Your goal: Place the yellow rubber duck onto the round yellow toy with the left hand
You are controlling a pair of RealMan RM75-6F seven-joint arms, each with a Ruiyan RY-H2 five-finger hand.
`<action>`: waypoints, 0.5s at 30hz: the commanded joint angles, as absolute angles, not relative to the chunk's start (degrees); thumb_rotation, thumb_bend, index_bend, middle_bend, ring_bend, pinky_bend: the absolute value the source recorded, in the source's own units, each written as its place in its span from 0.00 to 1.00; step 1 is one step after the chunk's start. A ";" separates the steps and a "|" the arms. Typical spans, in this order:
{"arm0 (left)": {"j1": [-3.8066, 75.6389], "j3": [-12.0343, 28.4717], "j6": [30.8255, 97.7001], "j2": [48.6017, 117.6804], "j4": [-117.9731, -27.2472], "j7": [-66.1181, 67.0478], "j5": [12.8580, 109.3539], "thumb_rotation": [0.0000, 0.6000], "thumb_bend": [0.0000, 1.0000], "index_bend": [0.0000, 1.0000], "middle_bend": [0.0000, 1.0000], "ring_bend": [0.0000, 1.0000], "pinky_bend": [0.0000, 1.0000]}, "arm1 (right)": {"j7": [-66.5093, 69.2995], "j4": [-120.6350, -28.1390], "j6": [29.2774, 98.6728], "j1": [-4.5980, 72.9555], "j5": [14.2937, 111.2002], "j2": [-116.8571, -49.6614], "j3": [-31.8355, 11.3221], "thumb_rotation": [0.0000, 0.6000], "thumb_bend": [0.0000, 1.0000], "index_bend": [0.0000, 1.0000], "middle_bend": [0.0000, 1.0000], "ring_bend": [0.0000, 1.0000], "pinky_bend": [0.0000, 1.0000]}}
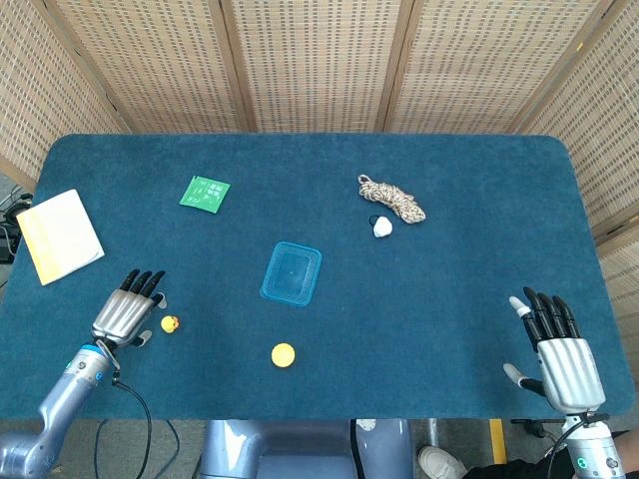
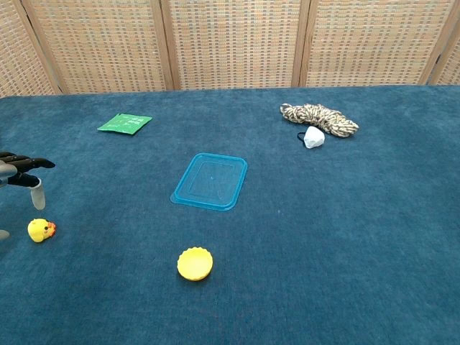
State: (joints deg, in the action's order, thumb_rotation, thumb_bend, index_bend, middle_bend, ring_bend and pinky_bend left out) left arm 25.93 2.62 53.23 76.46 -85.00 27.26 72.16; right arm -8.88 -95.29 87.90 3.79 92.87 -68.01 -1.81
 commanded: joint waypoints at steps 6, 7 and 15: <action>26.85 2.09 52.98 77.77 -84.63 28.04 71.58 1.00 0.27 0.37 0.00 0.00 0.00 | -8.76 -95.27 87.85 3.81 92.78 -67.95 -1.81 1.00 0.00 0.09 0.00 0.00 0.00; 27.05 2.09 52.88 78.10 -84.45 28.24 71.35 1.00 0.27 0.37 0.00 0.00 0.00 | -8.72 -95.27 87.88 3.81 92.80 -67.94 -1.82 1.00 0.00 0.09 0.00 0.00 0.00; 27.96 1.76 53.06 78.97 -84.51 29.40 70.46 1.00 0.27 0.39 0.00 0.00 0.00 | -8.19 -95.26 87.95 3.79 92.50 -67.77 -1.98 1.00 0.00 0.09 0.00 0.00 0.00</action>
State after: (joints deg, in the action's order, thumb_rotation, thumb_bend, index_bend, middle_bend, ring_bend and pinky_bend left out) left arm 27.96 1.77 53.05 78.98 -84.50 29.42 70.43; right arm -8.19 -95.26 87.95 3.79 92.50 -67.77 -1.98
